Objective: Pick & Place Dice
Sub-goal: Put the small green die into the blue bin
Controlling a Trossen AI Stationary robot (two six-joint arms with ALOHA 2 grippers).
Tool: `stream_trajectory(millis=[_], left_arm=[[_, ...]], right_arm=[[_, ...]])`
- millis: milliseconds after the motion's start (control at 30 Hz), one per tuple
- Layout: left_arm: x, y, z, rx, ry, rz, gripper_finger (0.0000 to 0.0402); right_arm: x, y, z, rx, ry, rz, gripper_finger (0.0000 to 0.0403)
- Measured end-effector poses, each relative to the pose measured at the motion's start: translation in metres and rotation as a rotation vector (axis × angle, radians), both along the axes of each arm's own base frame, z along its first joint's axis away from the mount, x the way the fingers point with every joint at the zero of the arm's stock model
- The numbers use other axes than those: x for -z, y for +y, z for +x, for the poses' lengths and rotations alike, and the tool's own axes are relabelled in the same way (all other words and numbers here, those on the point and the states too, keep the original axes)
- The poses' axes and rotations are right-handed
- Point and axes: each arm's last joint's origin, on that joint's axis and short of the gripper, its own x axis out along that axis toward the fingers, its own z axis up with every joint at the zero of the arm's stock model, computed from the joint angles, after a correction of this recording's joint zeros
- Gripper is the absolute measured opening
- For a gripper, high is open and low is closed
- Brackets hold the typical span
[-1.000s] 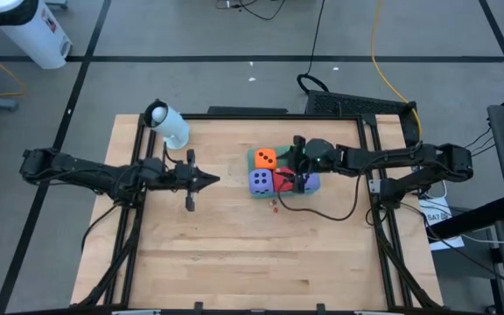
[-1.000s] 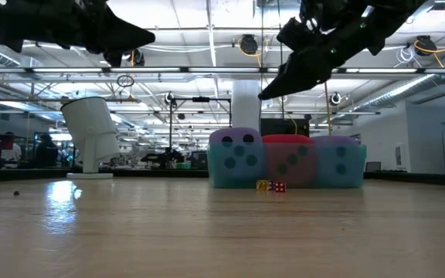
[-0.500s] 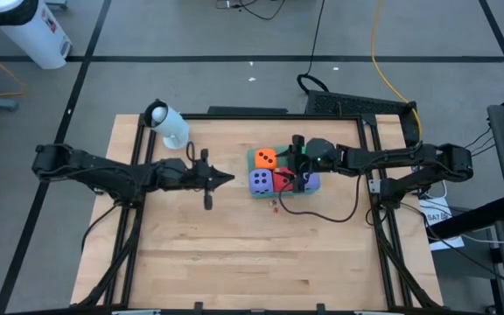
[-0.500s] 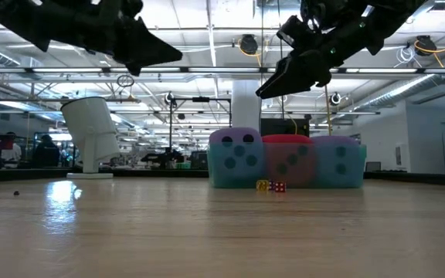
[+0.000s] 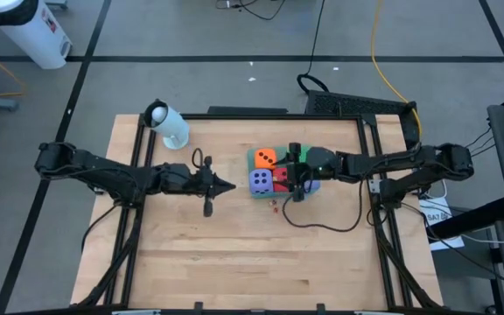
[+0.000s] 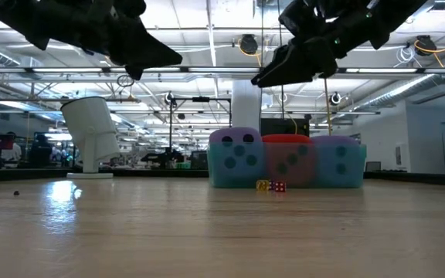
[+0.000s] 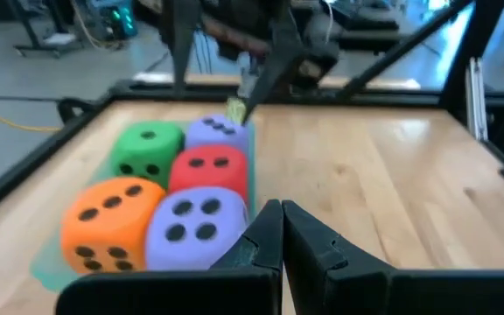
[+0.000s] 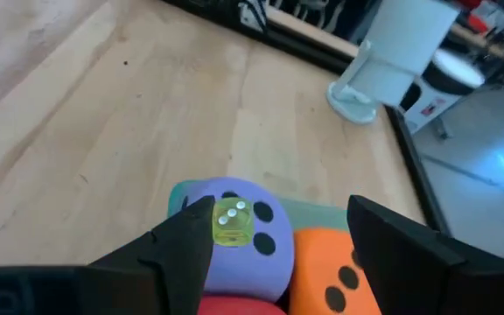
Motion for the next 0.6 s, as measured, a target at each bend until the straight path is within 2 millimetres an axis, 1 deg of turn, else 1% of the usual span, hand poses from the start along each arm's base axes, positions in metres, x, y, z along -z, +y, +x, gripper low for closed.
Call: stream_trajectory(millis=[100,267,433,533,600], left_arm=[[0.004,-0.005,0.002,0.018,0.015,0.003,0.0005],[0.005,-0.007,0.008,0.018,-0.033,-0.028,0.0005],[0.001,-0.007,0.009,0.013,-0.078,-0.057,0.0010],[0.000,-0.006,0.009,0.008,-0.087,-0.084,0.0021],[-0.001,-0.006,0.009,0.008,-0.098,-0.097,0.0028]], right_arm=[[-0.001,0.007,0.002,0.008,-0.012,-0.044,0.0251],[0.000,0.014,0.005,-0.008,-0.017,-0.099,0.0251],[0.009,0.018,0.009,0.005,0.017,-0.171,0.0251],[0.007,0.024,0.017,-0.041,-0.032,-0.307,0.0251],[0.010,0.031,0.020,-0.082,-0.027,-0.414,0.0251]])
